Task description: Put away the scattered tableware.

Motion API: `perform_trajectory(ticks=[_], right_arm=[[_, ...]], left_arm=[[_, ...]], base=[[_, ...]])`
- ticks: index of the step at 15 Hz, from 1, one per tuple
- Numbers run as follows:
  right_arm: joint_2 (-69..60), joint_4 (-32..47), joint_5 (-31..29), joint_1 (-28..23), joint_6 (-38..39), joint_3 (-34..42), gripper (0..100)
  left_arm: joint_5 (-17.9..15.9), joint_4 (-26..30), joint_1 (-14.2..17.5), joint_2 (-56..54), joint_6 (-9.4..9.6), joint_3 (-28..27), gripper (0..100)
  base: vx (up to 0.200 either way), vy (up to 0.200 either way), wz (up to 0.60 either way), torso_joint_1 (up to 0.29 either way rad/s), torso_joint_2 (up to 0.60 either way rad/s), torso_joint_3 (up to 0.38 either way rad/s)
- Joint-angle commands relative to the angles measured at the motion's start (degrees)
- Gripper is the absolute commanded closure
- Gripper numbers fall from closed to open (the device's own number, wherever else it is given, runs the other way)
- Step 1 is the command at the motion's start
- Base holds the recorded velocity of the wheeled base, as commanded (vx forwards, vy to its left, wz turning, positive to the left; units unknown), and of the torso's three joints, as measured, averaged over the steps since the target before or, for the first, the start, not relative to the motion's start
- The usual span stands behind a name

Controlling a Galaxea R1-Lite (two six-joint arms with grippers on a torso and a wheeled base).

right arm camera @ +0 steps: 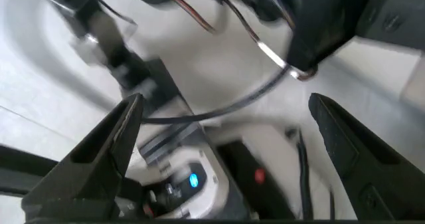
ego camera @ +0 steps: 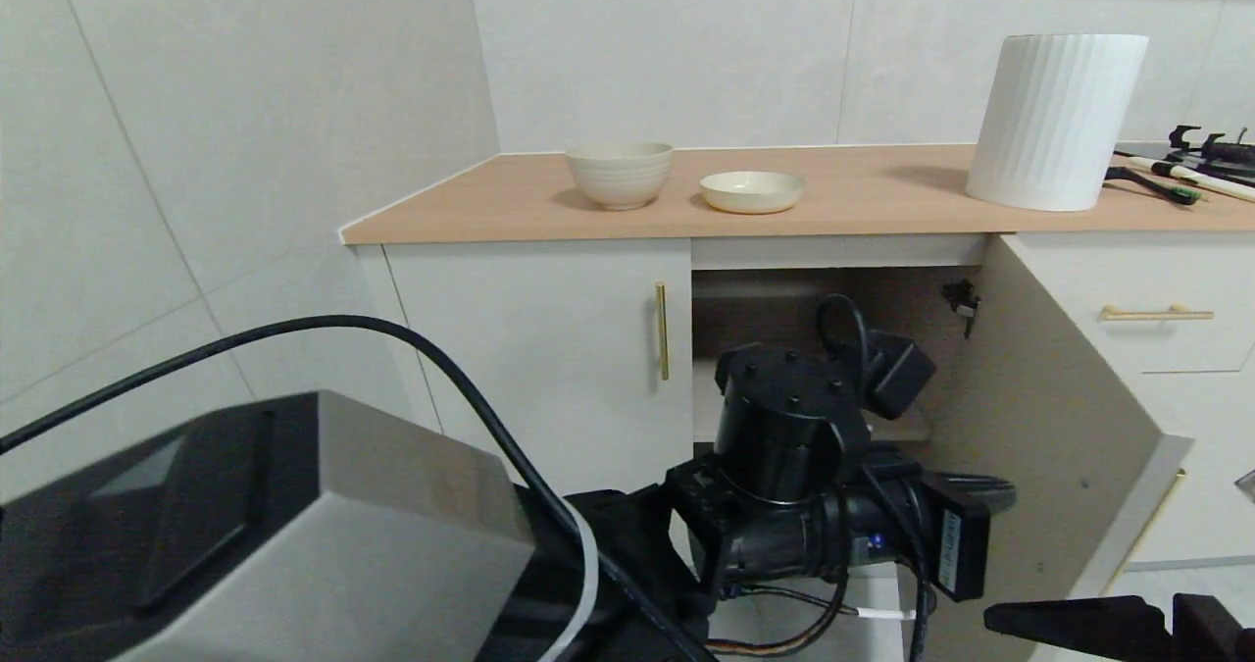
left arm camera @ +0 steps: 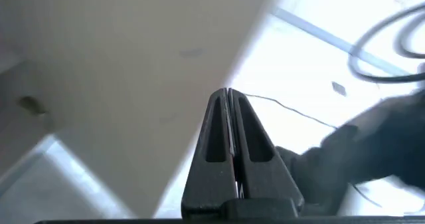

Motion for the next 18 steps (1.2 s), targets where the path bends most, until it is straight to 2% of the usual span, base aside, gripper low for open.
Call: perform_trajectory(ticks=[1, 2, 3, 5, 7, 8, 10, 11, 13, 15, 17, 18], right_arm=[[-0.9, 0.4, -0.4, 0.7, 0.1, -1.8, 0], [0.1, 0.4, -1.0, 0.6, 0.1, -2.2, 0], [3.5, 0.3, -3.2, 0.0, 0.1, -3.9, 0], [12.2, 0.3, -9.1, -1.8, 0.0, -10.4, 0], [19.0, 0.3, -13.6, -4.2, -0.1, -16.6, 0], [22.3, 0.4, -16.1, -5.1, -0.3, -20.6, 0], [26.3, 1.2, -16.3, -6.0, -0.6, -27.0, 0], [28.7, 2.7, -17.1, -7.0, -0.7, -31.3, 0], [31.7, 7.0, -20.7, -7.8, -0.6, -37.3, 0], [31.2, 8.6, -22.2, -7.9, -0.5, -37.4, 0], [29.3, 10.9, -23.5, -7.9, -0.4, -37.1, 0], [28.3, 12.7, -24.2, -7.8, -0.4, -37.1, 0]], left_arm=[[2.7, -1.3, 4.6, -4.8, 0.04, 5.7, 100], [3.3, -2.0, 5.6, -5.6, 0.04, 7.5, 100], [4.5, -3.6, 8.7, -8.5, 0.22, 12.4, 100], [6.4, -4.2, 17.5, -17.5, 2.41, 22.9, 100], [7.9, -3.7, 24.3, -24.6, 3.91, 28.0, 100], [7.9, -2.3, 29.0, -29.1, 4.70, 30.6, 100], [7.9, 3.1, 35.5, -35.3, 4.87, 31.3, 100], [7.8, 8.1, 38.0, -39.0, 5.40, 30.7, 100], [7.8, 18.4, 41.0, -44.7, 8.65, 29.7, 100], [7.5, 22.2, 44.3, -46.5, 9.36, 29.1, 100], [7.3, 22.7, 45.6, -46.2, 9.36, 28.2, 100], [7.3, 22.5, 45.8, -46.2, 9.09, 28.2, 0]], base=[[0.000, 0.000, 0.00, 0.000, 0.00, 0.000], [0.000, 0.000, 0.00, 0.000, 0.00, 0.000], [0.000, 0.000, 0.00, 0.000, 0.00, 0.000], [0.000, 0.000, 0.00, 0.000, 0.00, 0.000], [0.000, 0.000, 0.00, 0.000, 0.00, 0.000], [0.000, 0.000, 0.00, 0.000, 0.00, 0.000], [0.000, 0.000, 0.00, 0.000, 0.00, 0.000], [0.000, 0.000, 0.00, 0.000, 0.00, 0.000], [0.000, 0.000, 0.00, 0.000, 0.00, 0.000], [0.000, 0.000, 0.00, 0.000, 0.00, 0.000], [0.000, 0.000, 0.00, 0.000, 0.00, 0.000], [0.000, 0.000, 0.00, 0.000, 0.00, 0.000]])
